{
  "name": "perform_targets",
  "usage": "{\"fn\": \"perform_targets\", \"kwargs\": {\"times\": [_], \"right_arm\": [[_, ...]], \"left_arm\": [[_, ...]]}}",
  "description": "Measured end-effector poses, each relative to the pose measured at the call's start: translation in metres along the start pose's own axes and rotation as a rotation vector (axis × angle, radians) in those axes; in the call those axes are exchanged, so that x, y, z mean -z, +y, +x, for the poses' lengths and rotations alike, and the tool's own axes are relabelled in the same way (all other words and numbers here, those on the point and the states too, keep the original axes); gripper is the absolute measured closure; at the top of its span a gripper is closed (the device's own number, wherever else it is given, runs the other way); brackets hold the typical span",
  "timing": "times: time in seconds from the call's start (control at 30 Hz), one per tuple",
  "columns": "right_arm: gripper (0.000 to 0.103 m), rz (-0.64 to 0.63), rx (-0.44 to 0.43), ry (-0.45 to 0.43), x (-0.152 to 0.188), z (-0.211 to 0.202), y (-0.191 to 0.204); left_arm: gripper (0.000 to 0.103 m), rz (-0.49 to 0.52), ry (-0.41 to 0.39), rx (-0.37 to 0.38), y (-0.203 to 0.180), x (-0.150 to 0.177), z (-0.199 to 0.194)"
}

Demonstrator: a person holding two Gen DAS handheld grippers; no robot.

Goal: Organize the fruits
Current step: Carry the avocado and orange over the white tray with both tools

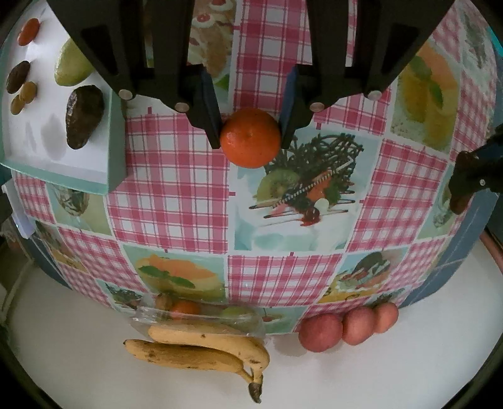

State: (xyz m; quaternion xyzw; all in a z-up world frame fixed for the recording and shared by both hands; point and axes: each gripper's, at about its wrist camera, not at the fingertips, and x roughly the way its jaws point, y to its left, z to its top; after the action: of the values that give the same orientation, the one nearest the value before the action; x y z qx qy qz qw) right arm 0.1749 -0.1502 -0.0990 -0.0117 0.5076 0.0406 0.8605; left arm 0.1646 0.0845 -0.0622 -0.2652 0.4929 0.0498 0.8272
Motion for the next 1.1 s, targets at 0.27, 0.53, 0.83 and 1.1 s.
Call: {"fn": "perform_targets", "kwargs": {"times": [0.27,0.53,0.83,1.1], "right_arm": [[0.066,0.048,-0.006,-0.077,-0.002,-0.054,-0.025],[0.066,0.124,0.043,-0.077,0.012,-0.086,-0.077],[0.066,0.262,0.133,-0.063,0.05,-0.111,-0.152],[0.066,0.366,0.202,-0.084,0.083,-0.137,-0.211]], "left_arm": [[0.066,0.059,-0.005,0.051,-0.02,0.007,-0.017],[0.066,0.194,-0.002,0.117,-0.068,0.035,-0.037],[0.066,0.424,0.061,0.2,-0.143,0.096,-0.046],[0.066,0.587,0.142,0.276,-0.195,0.157,-0.04]]}}
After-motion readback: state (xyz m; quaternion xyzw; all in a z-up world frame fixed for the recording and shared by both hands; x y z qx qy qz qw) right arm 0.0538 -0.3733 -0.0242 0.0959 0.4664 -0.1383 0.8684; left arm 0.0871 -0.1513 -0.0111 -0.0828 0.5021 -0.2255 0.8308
